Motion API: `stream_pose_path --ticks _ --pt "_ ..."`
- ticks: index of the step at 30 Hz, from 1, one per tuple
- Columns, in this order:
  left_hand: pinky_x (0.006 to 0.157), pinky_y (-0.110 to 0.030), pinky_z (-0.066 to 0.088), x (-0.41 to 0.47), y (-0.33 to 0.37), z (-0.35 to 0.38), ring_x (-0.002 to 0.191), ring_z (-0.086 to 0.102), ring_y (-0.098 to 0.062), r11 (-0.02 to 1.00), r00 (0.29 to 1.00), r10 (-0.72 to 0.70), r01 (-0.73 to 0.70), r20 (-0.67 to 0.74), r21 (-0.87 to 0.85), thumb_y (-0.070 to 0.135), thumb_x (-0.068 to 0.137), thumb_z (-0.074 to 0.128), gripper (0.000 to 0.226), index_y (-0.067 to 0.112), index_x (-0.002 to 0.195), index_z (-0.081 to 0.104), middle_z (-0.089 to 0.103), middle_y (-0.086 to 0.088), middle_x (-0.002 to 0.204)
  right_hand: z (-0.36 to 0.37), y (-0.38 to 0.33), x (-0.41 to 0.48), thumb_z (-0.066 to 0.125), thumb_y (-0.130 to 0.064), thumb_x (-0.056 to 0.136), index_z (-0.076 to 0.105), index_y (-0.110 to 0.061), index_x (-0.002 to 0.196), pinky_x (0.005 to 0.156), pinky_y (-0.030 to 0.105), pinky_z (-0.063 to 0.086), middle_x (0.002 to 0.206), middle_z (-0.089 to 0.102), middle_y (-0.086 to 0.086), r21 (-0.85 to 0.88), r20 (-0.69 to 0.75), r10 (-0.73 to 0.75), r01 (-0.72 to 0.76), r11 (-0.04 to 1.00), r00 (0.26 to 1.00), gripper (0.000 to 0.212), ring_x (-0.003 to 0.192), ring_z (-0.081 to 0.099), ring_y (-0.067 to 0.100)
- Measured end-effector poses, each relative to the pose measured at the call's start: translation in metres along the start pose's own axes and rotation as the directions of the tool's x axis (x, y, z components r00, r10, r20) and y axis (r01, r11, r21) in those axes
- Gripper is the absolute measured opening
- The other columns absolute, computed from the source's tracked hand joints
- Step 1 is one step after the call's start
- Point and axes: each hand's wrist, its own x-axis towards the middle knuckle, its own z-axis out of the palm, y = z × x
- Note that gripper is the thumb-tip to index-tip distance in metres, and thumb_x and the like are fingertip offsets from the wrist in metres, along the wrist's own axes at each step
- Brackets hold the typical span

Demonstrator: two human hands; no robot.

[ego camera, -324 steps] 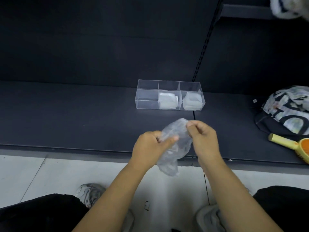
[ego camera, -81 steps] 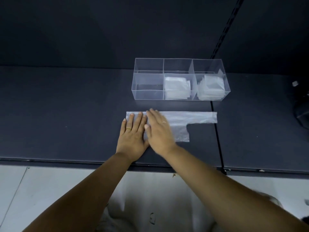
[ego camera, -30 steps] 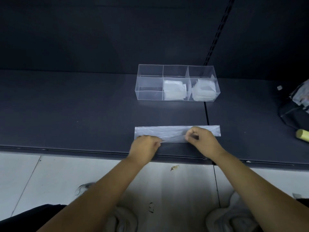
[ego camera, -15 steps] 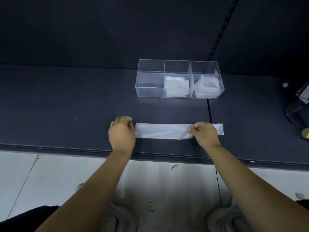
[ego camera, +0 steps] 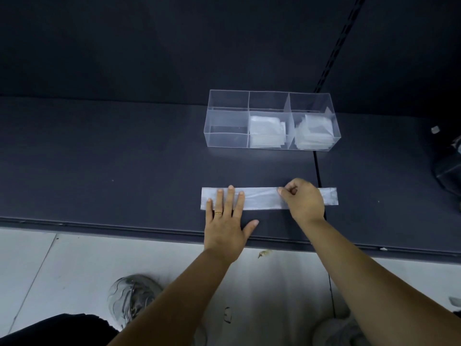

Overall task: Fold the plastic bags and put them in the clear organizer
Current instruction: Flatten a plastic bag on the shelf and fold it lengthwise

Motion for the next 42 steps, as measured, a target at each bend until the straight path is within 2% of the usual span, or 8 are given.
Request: stream_pose_path --ticks 4,7,12,17,22,27,36,42 --pt "0.115 -0.048 -0.013 -0.001 -0.004 0.0 0.145 -0.018 -0.032 1.0 1.0 -0.014 0.014 -0.01 -0.018 0.068 0.08 -0.016 0.081 0.025 0.15 -0.018 -0.019 -0.006 0.159 -0.002 -0.007 -0.005 0.065 -0.016 0.087 0.063 -0.011 0.098 0.075 0.036 0.048 0.097 0.062 0.008 -0.086 -0.073 -0.002 -0.005 0.996 0.997 0.012 0.092 0.059 0.028" --pt "0.115 -0.051 -0.014 -0.001 -0.004 0.001 0.144 -0.021 -0.034 1.0 1.0 -0.01 0.01 -0.007 0.0 0.065 0.083 -0.015 0.075 0.024 0.145 -0.027 -0.028 -0.006 0.155 0.01 -0.029 -0.025 0.06 -0.002 0.083 0.06 -0.009 0.121 0.097 0.04 0.04 0.124 0.055 0.014 -0.245 -0.167 -0.288 0.243 0.939 0.943 0.039 0.112 0.051 0.033" --pt "0.115 -0.055 -0.011 -0.001 -0.005 0.003 0.139 -0.033 -0.034 0.999 1.0 0.018 -0.019 0.023 0.046 0.055 0.093 0.015 0.079 0.018 0.134 -0.042 -0.032 -0.01 0.154 0.055 -0.045 -0.066 0.018 -0.044 0.103 0.01 -0.021 0.154 0.12 0.028 -0.007 0.162 0.008 -0.004 -0.145 0.365 -0.456 0.533 0.833 0.812 0.056 0.147 -0.004 0.008" --pt "0.114 -0.055 -0.012 -0.002 -0.003 0.001 0.144 -0.023 -0.032 1.0 1.0 -0.001 0.001 -0.013 0.0 0.063 0.086 -0.007 0.071 0.025 0.141 -0.031 -0.027 -0.006 0.156 0.025 0.016 -0.045 -0.004 -0.068 0.086 -0.012 -0.022 0.151 0.117 0.032 -0.016 0.157 -0.02 -0.007 -0.381 0.402 -0.367 0.518 0.766 0.839 0.08 0.142 -0.025 0.008" --pt "0.116 -0.054 -0.009 -0.001 -0.003 0.002 0.145 -0.016 -0.033 1.0 0.999 -0.007 0.006 -0.032 -0.023 0.067 0.08 -0.015 0.081 0.026 0.15 -0.015 -0.016 -0.006 0.16 -0.033 0.075 -0.013 0.024 -0.05 0.1 0.0 -0.017 0.154 0.117 0.034 -0.012 0.162 -0.006 0.001 -0.531 0.249 -0.214 0.318 0.786 0.945 0.068 0.148 -0.008 0.017" --pt "0.115 -0.053 -0.011 0.001 -0.004 0.005 0.146 -0.015 -0.034 1.0 0.999 -0.013 0.013 -0.048 0.011 0.067 0.08 -0.016 0.079 0.026 0.148 -0.02 -0.014 -0.006 0.16 -0.071 0.082 0.015 0.058 -0.031 0.093 0.051 -0.013 0.134 0.104 0.042 0.029 0.14 0.044 0.008 -0.327 0.029 -0.137 0.139 0.935 0.99 0.045 0.126 0.037 0.03" --pt "0.115 -0.052 -0.011 -0.002 -0.003 0.004 0.146 -0.016 -0.032 0.999 0.999 -0.026 0.027 -0.039 0.035 0.068 0.076 -0.024 0.077 0.028 0.142 -0.028 -0.016 -0.005 0.16 -0.068 0.073 0.024 0.064 -0.021 0.09 0.063 -0.013 0.08 0.085 0.027 0.03 0.1 0.042 -0.005 -0.258 0.084 -0.149 0.166 0.952 0.985 0.013 0.099 0.04 0.017" --pt "0.115 -0.051 -0.011 0.002 -0.011 0.002 0.146 -0.015 -0.031 0.998 0.999 0.047 -0.046 -0.014 0.053 0.069 0.075 -0.027 0.084 0.028 0.148 -0.019 -0.014 -0.005 0.16 -0.087 0.069 0.012 0.059 -0.009 0.09 0.058 -0.01 0.079 0.062 0.025 0.045 0.07 0.063 0.004 0.154 0.298 0.019 -0.067 0.986 0.955 0.011 0.066 0.055 0.015"
